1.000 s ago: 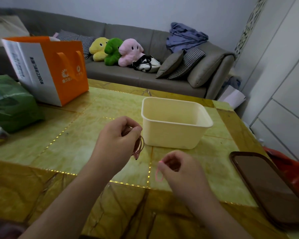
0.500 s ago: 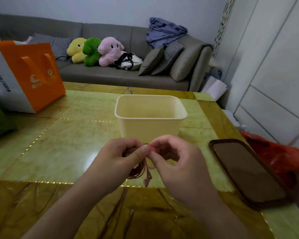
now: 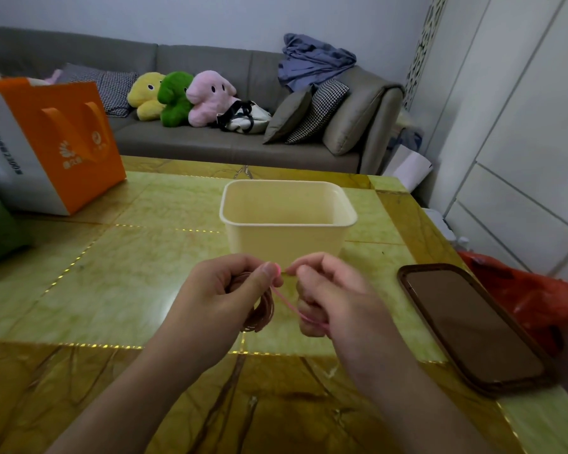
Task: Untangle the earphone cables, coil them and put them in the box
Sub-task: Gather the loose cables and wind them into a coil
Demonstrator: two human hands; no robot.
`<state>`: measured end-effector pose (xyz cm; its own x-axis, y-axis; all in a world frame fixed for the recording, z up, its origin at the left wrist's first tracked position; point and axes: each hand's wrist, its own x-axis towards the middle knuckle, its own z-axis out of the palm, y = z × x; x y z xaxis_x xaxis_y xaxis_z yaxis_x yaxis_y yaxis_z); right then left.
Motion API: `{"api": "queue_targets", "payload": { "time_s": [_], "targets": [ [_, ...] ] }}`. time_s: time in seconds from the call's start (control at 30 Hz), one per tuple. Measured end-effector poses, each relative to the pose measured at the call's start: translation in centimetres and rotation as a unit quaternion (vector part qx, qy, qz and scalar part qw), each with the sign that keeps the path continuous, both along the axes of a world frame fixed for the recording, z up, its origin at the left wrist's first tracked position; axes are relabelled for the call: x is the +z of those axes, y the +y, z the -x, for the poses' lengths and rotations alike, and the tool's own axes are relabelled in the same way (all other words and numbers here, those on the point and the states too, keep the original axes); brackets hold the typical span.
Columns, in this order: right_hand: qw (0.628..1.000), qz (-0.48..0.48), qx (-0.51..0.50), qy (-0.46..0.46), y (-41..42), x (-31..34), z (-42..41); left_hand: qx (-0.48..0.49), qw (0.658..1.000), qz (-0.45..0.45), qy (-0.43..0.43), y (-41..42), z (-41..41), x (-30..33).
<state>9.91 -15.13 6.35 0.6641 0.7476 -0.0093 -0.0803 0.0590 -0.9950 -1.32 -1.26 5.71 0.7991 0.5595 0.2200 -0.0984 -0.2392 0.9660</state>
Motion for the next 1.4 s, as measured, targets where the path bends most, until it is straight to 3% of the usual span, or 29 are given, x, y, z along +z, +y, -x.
{"api": "queue_targets", "payload": {
  "time_s": [0.1, 0.33, 0.47, 0.63, 0.8, 1.07, 1.23, 1.4],
  "targets": [
    [0.984, 0.057, -0.022, -0.166, 0.1, 0.1, 1.0, 0.004, 1.0, 0.003, -0.016, -0.2, -0.3, -0.2],
    [0.957, 0.069, -0.108, -0.261, -0.2, 0.1, 0.5, 0.018, 1.0, 0.008, -0.017, -0.7, -0.5, -0.1],
    [0.959, 0.012, -0.093, -0.266, -1.0, 0.6, 0.4, 0.053, 0.998, 0.006, -0.025, -0.7, -0.6, 0.0],
    [0.948, 0.052, -0.005, -0.312, -0.4, -0.2, 2.3, 0.063, 0.997, 0.037, -0.013, -0.8, -0.7, -0.1],
    [0.926, 0.112, -0.077, -0.352, 0.6, -1.4, 2.8, 0.058, 0.998, 0.016, -0.002, -1.1, -0.6, -0.2],
    [0.9, 0.123, -0.116, -0.402, 0.9, -1.6, 2.6, 0.044, 0.999, 0.005, -0.012, -1.5, -0.7, 0.1],
    [0.837, 0.11, -0.146, -0.515, 0.9, -1.8, 3.0, 0.011, 1.0, 0.004, -0.01, -2.5, -0.8, 0.1],
    [0.83, 0.088, -0.095, -0.542, 0.5, -1.9, 2.7, 0.034, 0.998, 0.051, -0.018, -2.4, -0.7, 0.5]
  ]
}}
